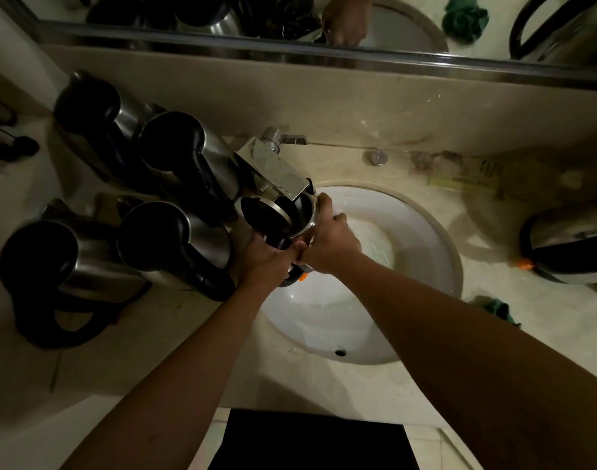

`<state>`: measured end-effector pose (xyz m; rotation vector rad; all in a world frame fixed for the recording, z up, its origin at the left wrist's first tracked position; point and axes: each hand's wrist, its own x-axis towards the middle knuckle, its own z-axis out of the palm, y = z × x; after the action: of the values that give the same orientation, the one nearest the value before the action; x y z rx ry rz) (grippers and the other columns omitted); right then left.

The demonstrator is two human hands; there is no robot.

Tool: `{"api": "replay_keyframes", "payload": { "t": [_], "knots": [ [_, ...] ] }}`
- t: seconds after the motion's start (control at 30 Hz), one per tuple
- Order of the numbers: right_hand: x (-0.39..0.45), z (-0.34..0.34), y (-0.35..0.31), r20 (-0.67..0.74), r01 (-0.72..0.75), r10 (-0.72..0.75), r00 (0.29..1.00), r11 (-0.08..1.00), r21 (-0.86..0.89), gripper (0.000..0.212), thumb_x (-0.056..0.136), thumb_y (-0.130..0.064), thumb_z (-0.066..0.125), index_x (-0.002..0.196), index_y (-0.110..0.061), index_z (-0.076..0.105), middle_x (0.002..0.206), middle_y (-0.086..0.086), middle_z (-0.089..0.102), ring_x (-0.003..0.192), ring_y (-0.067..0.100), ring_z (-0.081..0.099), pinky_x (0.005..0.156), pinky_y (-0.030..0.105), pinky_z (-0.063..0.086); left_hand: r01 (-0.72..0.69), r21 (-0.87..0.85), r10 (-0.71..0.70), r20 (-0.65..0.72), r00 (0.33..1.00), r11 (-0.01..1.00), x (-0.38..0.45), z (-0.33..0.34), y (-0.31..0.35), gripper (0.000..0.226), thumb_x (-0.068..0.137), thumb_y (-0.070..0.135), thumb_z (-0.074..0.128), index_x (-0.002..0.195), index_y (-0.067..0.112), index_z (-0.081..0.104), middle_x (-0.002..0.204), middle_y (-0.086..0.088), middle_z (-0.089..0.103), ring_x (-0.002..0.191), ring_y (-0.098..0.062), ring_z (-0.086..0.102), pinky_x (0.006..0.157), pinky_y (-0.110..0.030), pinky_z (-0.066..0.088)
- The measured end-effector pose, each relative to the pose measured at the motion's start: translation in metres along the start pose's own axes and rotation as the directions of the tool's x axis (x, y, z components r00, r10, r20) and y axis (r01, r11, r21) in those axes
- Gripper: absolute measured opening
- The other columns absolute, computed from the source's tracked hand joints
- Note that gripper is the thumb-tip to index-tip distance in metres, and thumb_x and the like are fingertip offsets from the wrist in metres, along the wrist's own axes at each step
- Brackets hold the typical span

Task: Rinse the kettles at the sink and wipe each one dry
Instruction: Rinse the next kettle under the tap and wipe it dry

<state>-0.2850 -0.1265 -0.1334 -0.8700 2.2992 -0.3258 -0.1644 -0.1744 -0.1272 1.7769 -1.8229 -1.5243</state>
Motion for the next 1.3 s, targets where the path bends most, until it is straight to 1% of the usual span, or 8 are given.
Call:
{"api": "replay_keyframes", "payload": {
  "t": [0.17, 0.33, 0.5, 0.57, 0.63, 0.8, 1.03, 1.3],
  "knots": [
    [0.0014, 0.0010, 0.0044, 0.005, -0.007, 0.007, 1.000, 1.000, 0.005, 0.118, 0.062, -0.036, 0.091, 0.146, -0.040, 0.009, 0.129, 0.019, 0.049, 0.114, 0.042, 0.059, 0.078, 0.044, 0.057, 0.007, 0.034, -0.007, 0.011, 1.000, 0.999, 0.0015, 0.0009, -0.0012, 0.070, 0.074, 0.036, 0.086, 0.135, 0.022, 0.053, 0.121, 0.005, 0.066, 0.104, -0.019, 0.065, 0.085, -0.041, 0.061],
    [0.0020, 0.0020, 0.0052, -0.002, -0.007, 0.007, 1.000, 1.000, 0.005, 0.118, 0.063, -0.035, 0.090, 0.147, -0.041, 0.007, 0.130, 0.019, 0.049, 0.112, 0.041, 0.060, 0.073, 0.041, 0.056, 0.011, 0.077, -0.012, 0.014, 1.000, 0.997, 0.0033, 0.0011, -0.0004, 0.069, 0.076, 0.040, 0.085, 0.134, 0.022, 0.052, 0.117, 0.006, 0.065, 0.101, -0.020, 0.066, 0.073, -0.031, 0.061],
    [0.0013, 0.0007, 0.0056, -0.003, -0.013, 0.013, 1.000, 1.000, 0.014, 0.115, 0.065, -0.035, 0.089, 0.146, -0.041, 0.008, 0.130, 0.018, 0.049, 0.113, 0.041, 0.060, 0.077, 0.043, 0.057, 0.009, 0.101, -0.012, 0.023, 1.000, 0.995, 0.0040, 0.0025, -0.0016, 0.071, 0.073, 0.047, 0.084, 0.133, 0.024, 0.053, 0.119, 0.005, 0.068, 0.102, -0.023, 0.069, 0.079, -0.042, 0.063],
    [0.0010, 0.0006, 0.0069, 0.001, -0.017, 0.017, 1.000, 1.000, 0.024, 0.115, 0.066, -0.034, 0.089, 0.146, -0.041, 0.007, 0.130, 0.018, 0.049, 0.112, 0.040, 0.060, 0.073, 0.040, 0.054, 0.007, 0.112, -0.010, 0.022, 1.000, 0.994, 0.0044, 0.0030, -0.0016, 0.070, 0.075, 0.046, 0.083, 0.134, 0.023, 0.053, 0.118, 0.008, 0.066, 0.104, -0.019, 0.067, 0.079, -0.035, 0.061],
    [0.0005, 0.0006, 0.0083, 0.001, -0.020, 0.020, 1.000, 0.999, 0.026, 0.116, 0.065, -0.033, 0.089, 0.147, -0.041, 0.006, 0.133, 0.018, 0.048, 0.115, 0.039, 0.059, 0.072, 0.038, 0.051, 0.011, 0.106, -0.014, 0.030, 0.999, 0.994, 0.0048, 0.0033, -0.0017, 0.068, 0.078, 0.042, 0.083, 0.136, 0.021, 0.052, 0.117, 0.008, 0.065, 0.103, -0.018, 0.067, 0.071, -0.024, 0.057],
    [-0.0012, -0.0009, 0.0065, -0.002, -0.017, 0.017, 1.000, 0.999, 0.035, 0.117, 0.065, -0.033, 0.091, 0.146, -0.040, 0.008, 0.134, 0.019, 0.048, 0.118, 0.041, 0.058, 0.078, 0.042, 0.054, 0.012, 0.049, -0.015, 0.052, 0.999, 0.999, 0.0049, 0.0031, -0.0004, 0.064, 0.081, 0.037, 0.081, 0.136, 0.023, 0.052, 0.122, 0.006, 0.066, 0.104, -0.012, 0.061, 0.064, -0.012, 0.045],
    [-0.0026, -0.0039, 0.0094, 0.010, -0.028, 0.028, 1.000, 0.999, 0.039, 0.123, 0.064, -0.036, 0.090, 0.151, -0.041, 0.003, 0.137, 0.019, 0.046, 0.126, 0.042, 0.053, 0.093, 0.052, 0.056, 0.023, -0.001, -0.023, 0.053, 0.998, 1.000, 0.0086, 0.0069, -0.0039, 0.056, 0.076, 0.032, 0.086, 0.125, 0.028, 0.058, 0.107, 0.011, 0.071, 0.088, -0.009, 0.069, 0.054, -0.017, 0.055],
    [-0.0061, -0.0075, 0.0091, 0.015, -0.038, 0.037, 0.999, 0.998, 0.051, 0.119, 0.067, -0.036, 0.088, 0.150, -0.041, 0.003, 0.135, 0.018, 0.047, 0.125, 0.042, 0.054, 0.094, 0.053, 0.056, 0.012, 0.025, -0.013, 0.054, 0.998, 1.000, 0.0061, 0.0065, -0.0013, 0.059, 0.077, 0.038, 0.084, 0.128, 0.026, 0.057, 0.109, 0.007, 0.072, 0.092, -0.019, 0.072, 0.045, -0.012, 0.048]
  ]
}}
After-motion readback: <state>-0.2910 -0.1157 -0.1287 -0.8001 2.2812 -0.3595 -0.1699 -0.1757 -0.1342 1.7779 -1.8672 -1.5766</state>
